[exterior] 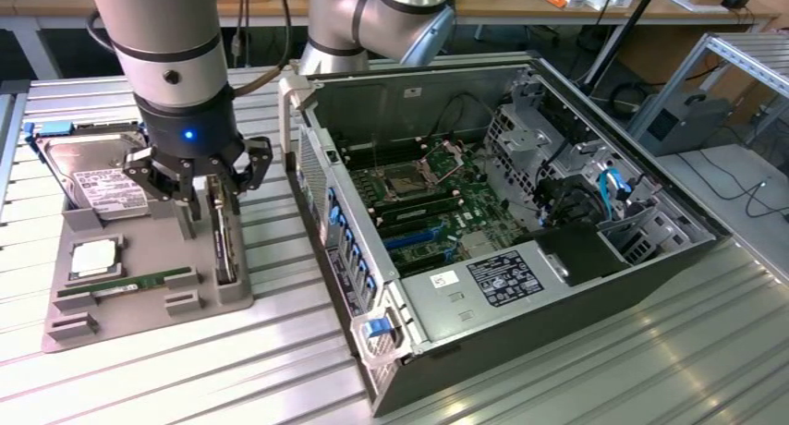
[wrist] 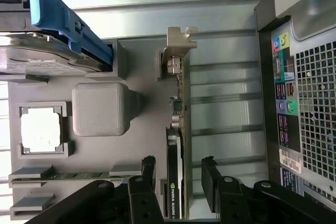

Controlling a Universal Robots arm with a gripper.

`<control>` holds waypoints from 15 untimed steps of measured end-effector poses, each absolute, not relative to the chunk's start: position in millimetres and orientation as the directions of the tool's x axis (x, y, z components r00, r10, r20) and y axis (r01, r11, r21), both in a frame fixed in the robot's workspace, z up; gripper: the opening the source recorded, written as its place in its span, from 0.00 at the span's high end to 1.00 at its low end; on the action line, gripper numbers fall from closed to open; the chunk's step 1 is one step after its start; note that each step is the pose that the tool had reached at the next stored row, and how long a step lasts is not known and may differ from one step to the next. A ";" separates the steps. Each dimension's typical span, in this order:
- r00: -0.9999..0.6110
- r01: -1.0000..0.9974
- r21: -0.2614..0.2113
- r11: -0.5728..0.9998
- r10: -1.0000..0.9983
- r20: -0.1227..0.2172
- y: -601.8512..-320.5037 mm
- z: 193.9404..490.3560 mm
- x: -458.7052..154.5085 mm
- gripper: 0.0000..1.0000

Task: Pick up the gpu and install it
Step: 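Pick up the gpu and move the gpu toward the slot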

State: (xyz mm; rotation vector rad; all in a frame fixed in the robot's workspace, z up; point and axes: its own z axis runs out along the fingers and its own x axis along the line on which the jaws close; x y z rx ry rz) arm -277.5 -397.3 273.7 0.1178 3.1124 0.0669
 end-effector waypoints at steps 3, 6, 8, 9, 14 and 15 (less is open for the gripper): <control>-0.997 0.075 0.044 0.996 0.076 -0.024 -396.5 269.1 -277.5 0.52; -0.997 0.075 0.044 0.996 0.076 -0.025 -396.1 264.5 -277.5 0.52; -0.997 0.075 0.044 0.996 0.076 -0.025 -395.9 258.5 -277.5 0.52; -0.997 0.075 0.044 0.996 0.076 -0.025 -395.9 256.2 -277.5 0.52; -0.997 0.075 0.044 0.996 0.076 -0.025 -395.9 245.6 -277.5 0.52; -0.997 0.075 0.044 0.996 0.076 -0.024 -395.9 244.1 -277.5 0.52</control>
